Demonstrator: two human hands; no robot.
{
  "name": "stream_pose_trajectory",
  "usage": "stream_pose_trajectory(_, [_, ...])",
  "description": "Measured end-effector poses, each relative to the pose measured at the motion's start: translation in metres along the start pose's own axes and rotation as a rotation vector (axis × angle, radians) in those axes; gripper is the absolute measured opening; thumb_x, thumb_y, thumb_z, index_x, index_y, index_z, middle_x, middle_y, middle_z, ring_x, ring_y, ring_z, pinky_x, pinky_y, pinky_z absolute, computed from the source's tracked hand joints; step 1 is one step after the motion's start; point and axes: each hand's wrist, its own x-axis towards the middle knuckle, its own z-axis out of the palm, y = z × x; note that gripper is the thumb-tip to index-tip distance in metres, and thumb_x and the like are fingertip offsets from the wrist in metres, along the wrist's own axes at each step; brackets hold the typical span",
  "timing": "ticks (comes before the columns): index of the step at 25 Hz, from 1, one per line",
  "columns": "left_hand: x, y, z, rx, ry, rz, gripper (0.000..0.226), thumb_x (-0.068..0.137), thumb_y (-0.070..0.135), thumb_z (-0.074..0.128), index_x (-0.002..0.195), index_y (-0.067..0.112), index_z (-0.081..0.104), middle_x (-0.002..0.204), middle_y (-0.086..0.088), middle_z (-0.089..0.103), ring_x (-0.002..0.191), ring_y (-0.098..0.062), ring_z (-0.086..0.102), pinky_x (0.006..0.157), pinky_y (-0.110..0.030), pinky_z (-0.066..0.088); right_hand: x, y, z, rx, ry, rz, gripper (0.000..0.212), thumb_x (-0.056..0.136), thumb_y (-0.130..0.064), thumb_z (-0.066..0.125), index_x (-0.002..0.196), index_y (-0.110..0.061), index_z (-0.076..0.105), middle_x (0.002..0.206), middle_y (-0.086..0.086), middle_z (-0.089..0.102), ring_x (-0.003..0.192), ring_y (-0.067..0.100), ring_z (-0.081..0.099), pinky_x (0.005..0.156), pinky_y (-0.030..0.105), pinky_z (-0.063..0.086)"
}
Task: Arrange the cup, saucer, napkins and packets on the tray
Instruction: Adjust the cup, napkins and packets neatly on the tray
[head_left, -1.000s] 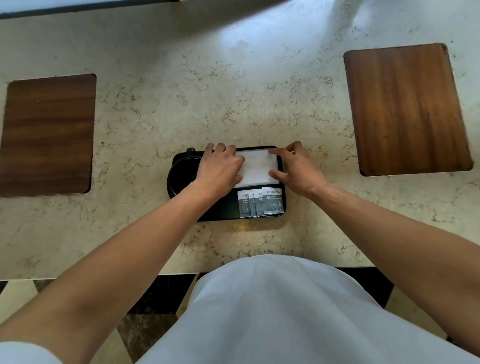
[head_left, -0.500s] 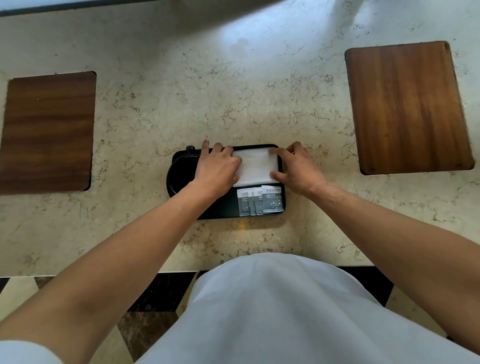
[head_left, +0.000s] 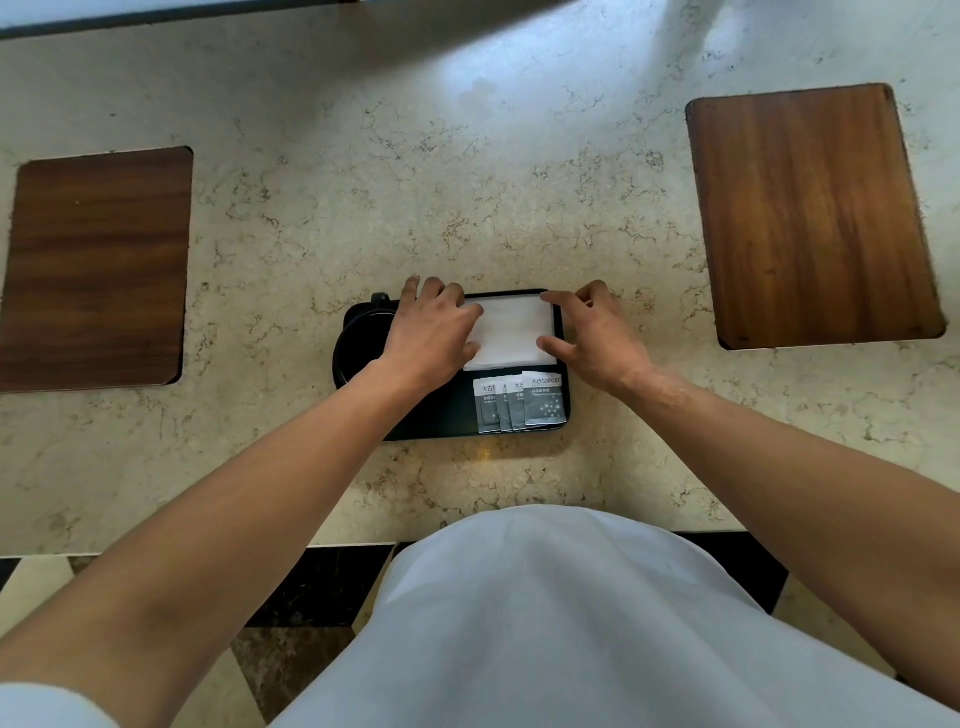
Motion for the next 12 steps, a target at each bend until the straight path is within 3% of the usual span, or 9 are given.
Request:
stream_pose_trajectory(6, [-0.014,0.013,-0.005,-0.182,0.16,0.032,0.049,0.094,0.04,0.064,0.136,0.015,0.06,0.133,-0.01,0.06,0.127,-0.031,0.049,0.111,-0.043,0.035,-0.009,-0.006,-0.002,-0.011,0.089,-0.052,0.055,0.093,-0.047,0.065,0.143,-0.032,0.051,0.129,0.006,0.044,0.122,0.023,0.042,0.105,0.039,0.042])
stream_pose_trajectory(12, [-0.043,0.04,0.003,-0.317,0.158,0.047,0.046,0.094,0.037,0.064,0.133,0.013,0.063,0.131,-0.009,0.059,0.124,-0.026,0.051,0.105,-0.039,0.044,-0.033,-0.012,0.01,-0.032,0.122,-0.109,0.045,0.092,-0.042,0.069,0.133,-0.024,0.061,0.116,0.005,0.048,0.113,0.021,0.044,0.1,0.037,0.044])
